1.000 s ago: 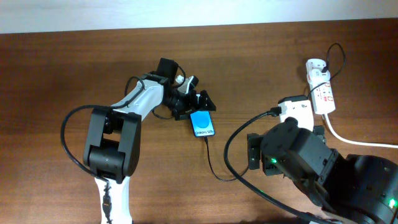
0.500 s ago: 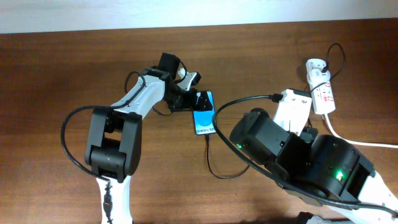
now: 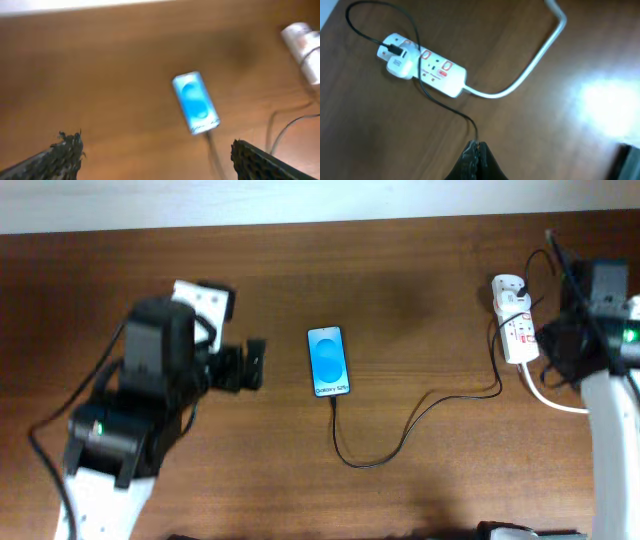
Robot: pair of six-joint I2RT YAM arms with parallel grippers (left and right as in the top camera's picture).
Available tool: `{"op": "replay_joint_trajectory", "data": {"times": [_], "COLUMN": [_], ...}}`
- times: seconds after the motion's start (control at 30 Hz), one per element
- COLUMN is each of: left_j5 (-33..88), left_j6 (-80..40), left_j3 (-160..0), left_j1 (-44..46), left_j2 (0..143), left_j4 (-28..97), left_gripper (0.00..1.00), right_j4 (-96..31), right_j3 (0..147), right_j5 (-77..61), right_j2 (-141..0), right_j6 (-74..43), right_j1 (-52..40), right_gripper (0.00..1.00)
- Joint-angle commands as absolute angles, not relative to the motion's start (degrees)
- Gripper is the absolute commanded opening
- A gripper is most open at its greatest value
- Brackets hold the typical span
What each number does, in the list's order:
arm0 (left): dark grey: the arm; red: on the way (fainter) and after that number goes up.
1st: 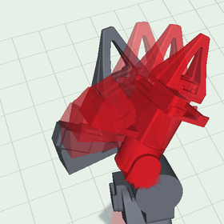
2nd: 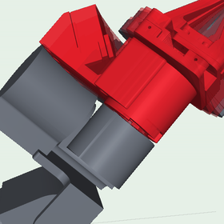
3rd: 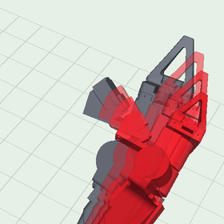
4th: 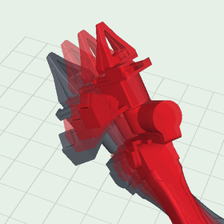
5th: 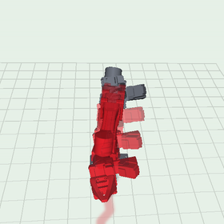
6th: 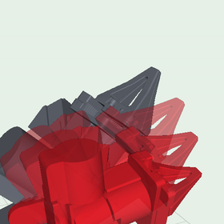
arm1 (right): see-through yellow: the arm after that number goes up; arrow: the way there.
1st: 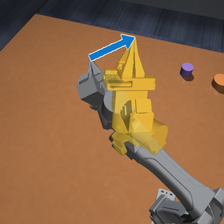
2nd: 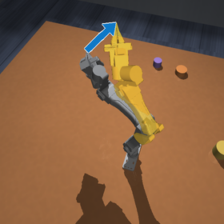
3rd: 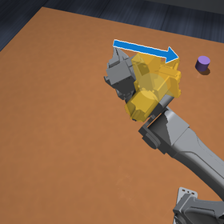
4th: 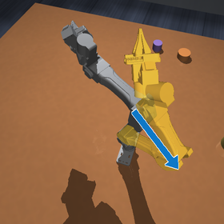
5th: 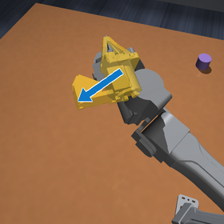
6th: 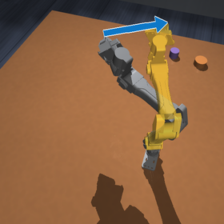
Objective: Plug charger to phone and switch on socket
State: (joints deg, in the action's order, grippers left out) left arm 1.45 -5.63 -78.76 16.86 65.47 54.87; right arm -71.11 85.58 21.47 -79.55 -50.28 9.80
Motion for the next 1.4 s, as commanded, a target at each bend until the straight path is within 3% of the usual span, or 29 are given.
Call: {"op": "replay_joint_trajectory", "data": {"times": [0.0,0.13,0.27,0.43,1.0,1.1,1.2,1.37], "left_j5": [-12.9,-16.9,-16.9,-16.8,-16.8,-16.8,-16.8,-16.8], "left_j6": [-8.5,-8.5,-8.5,-8.5,-8.5,-8.5,-8.5,-8.5], "left_j3": [-73.2,-73.2,-73.2,-73.2,-73.2,-73.2,-73.2,-73.2], "left_j1": [16.7,16.7,16.7,16.7,16.7,16.7,16.6,4.3], "left_j2": [55.5,50.5,50.6,44.6,40.1,37.1,31.8,23.1], "left_j4": [55.5,60.1,62.1,62.7,62.9,62.9,62.9,68.3], "left_gripper": [0.99,0.99,0.99,0.99,0.99,0.99,0.99,0.99], "right_j4": [-67.4,-54.8,-48.9,-41.3,-43.5,-51.8,-56.3,-47.8], "right_j3": [85.0,88.5,100.0,100.2,100.2,100.2,100.2,100.2], "right_j5": [7.6,-4.2,-6.0,-5.8,-10.0,0.6,3.6,1.4], "right_j2": [-90.7,-110.7,-123.7,-126.4,-130.9,-125.4,-110.1,-80.2], "right_j6": [-44.1,-42.2,-42.2,-43.4,-45.4,-45.5,-45.5,-45.5], "right_j1": [17.6,21.9,21.8,21.7,21.2,22.1,22.9,21.3], "right_gripper": [0.04,0.04,0.04,0.04,0.04,0.04,0.04,0.04]}}
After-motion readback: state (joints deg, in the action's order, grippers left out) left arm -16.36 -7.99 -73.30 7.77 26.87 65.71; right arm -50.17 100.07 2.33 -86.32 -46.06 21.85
